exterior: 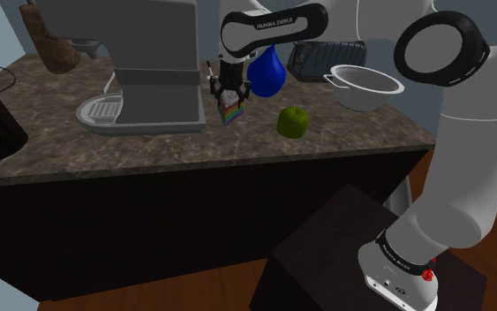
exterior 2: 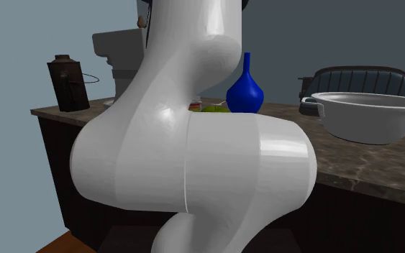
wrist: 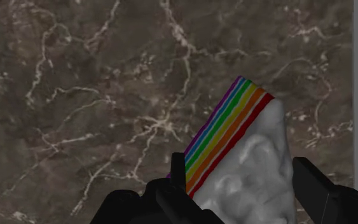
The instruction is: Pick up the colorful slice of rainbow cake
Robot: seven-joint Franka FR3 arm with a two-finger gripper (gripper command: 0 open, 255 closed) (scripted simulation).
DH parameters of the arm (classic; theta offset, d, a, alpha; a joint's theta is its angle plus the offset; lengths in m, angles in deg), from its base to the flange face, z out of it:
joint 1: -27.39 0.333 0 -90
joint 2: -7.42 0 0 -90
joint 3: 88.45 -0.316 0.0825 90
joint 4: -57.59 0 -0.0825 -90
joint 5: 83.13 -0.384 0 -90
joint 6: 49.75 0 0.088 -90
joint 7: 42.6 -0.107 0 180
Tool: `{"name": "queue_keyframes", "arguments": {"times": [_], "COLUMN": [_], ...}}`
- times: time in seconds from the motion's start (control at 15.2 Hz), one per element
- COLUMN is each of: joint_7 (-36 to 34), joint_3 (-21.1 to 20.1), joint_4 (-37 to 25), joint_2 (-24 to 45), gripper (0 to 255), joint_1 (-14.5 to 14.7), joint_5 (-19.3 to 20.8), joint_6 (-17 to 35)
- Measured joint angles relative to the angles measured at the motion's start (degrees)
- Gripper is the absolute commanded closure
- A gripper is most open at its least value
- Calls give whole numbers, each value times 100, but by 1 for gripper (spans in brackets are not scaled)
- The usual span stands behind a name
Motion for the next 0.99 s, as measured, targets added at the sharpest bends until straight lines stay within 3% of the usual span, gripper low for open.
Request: {"name": "queue_keyframes", "arguments": {"times": [0.99], "joint_7": [68], "joint_3": [-20], "joint_4": [-977], "joint_2": [-52], "gripper": [255], "joint_1": [44], "joint_5": [-37], "joint_6": [-1032]}}
